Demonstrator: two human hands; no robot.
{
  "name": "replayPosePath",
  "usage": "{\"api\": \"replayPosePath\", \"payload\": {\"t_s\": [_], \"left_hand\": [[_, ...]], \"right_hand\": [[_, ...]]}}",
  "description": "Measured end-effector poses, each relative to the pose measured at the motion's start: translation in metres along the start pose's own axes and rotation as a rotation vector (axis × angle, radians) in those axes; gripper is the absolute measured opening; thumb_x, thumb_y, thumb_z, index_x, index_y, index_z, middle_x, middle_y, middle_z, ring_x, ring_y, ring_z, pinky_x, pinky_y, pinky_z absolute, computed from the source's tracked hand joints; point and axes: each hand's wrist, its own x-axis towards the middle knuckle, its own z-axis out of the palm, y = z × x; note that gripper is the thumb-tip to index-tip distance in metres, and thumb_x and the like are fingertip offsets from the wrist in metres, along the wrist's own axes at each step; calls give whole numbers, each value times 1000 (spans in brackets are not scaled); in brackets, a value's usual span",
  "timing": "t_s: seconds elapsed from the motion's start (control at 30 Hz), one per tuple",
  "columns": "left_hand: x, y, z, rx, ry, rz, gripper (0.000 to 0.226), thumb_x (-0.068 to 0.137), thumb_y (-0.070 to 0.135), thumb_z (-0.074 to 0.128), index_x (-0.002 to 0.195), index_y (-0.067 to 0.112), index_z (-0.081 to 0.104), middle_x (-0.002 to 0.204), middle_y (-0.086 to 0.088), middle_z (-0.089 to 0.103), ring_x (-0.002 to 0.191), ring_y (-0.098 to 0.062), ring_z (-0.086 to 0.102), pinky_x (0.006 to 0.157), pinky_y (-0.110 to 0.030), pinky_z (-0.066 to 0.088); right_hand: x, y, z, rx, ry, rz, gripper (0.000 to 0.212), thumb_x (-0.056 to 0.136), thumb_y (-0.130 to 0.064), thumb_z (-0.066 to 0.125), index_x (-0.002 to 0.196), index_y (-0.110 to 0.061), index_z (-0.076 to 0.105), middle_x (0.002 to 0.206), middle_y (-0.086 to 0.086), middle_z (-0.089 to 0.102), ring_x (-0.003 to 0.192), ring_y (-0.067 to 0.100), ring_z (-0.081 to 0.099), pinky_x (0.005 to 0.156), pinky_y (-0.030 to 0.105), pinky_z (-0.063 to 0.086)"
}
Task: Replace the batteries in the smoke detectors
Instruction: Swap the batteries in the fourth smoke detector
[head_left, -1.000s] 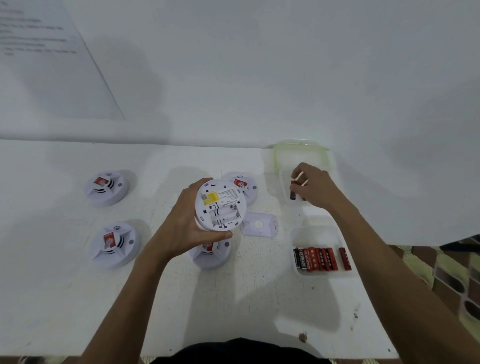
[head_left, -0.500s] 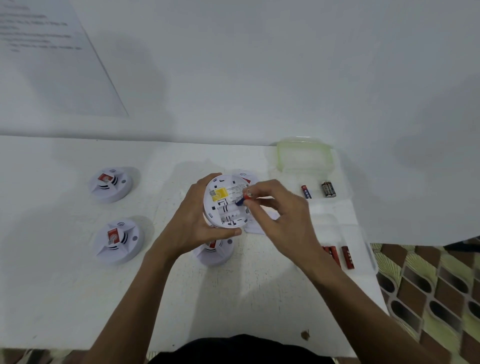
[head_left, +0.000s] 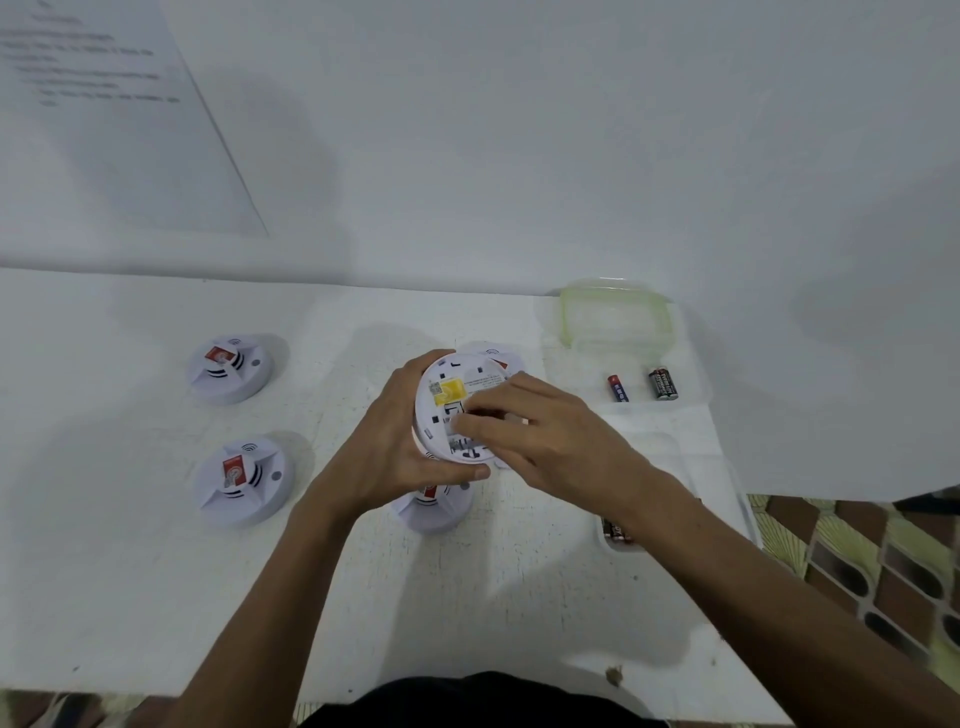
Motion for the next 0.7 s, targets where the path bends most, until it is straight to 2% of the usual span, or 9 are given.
{"api": "replayPosePath", "payload": {"t_s": [0.07, 0.17, 0.33, 0.5, 0.63, 0.7], "left_hand": [[1, 2, 1, -1, -3, 18, 94, 57, 56, 80, 132, 56, 24, 133, 31, 40, 125, -5, 45, 104, -25, 38], [2, 2, 2, -7, -7, 46, 97, 57, 50, 83, 135, 47, 26, 133, 38, 36, 125, 2, 42, 103, -12, 34], [2, 1, 5, -37, -21, 38, 89, 58, 78, 65, 133, 62, 19, 135, 44, 30, 127, 9, 36, 105, -7, 26], [3, 6, 1, -50, 3, 30, 87, 59, 72, 69, 132, 57, 24, 133, 36, 38, 125, -2, 44, 102, -12, 35], [3, 6, -2, -14, -3, 22, 93, 57, 61, 77, 133, 53, 25, 133, 28, 41, 123, -7, 46, 102, -25, 40], [1, 3, -2, 2, 7, 4, 96, 55, 58, 79, 135, 48, 25, 135, 24, 41, 124, -8, 45, 102, -30, 41]], "right_hand": [[0, 4, -1, -23, -24, -28, 22, 84, -5, 73, 106, -10, 72, 100, 13, 67, 87, 29, 60, 68, 38, 55], [-1, 12, -5, -3, -62, -46, 24, 85, -2, 70, 105, -14, 72, 100, 15, 62, 88, 32, 57, 63, 41, 52], [1, 23, -8, 40, -103, -6, 20, 88, -13, 69, 105, -22, 76, 103, 12, 59, 92, 27, 51, 76, 39, 49], [1, 22, -9, 87, -61, 60, 21, 93, -20, 64, 108, -28, 76, 107, 10, 61, 96, 29, 54, 80, 41, 47], [-3, 24, -16, 322, 0, 257, 26, 91, -23, 66, 116, -24, 72, 107, 3, 60, 100, 20, 54, 85, 31, 47], [-8, 36, -24, 400, 20, 371, 30, 89, -25, 69, 118, -20, 70, 102, 0, 62, 95, 15, 58, 83, 25, 49]]}}
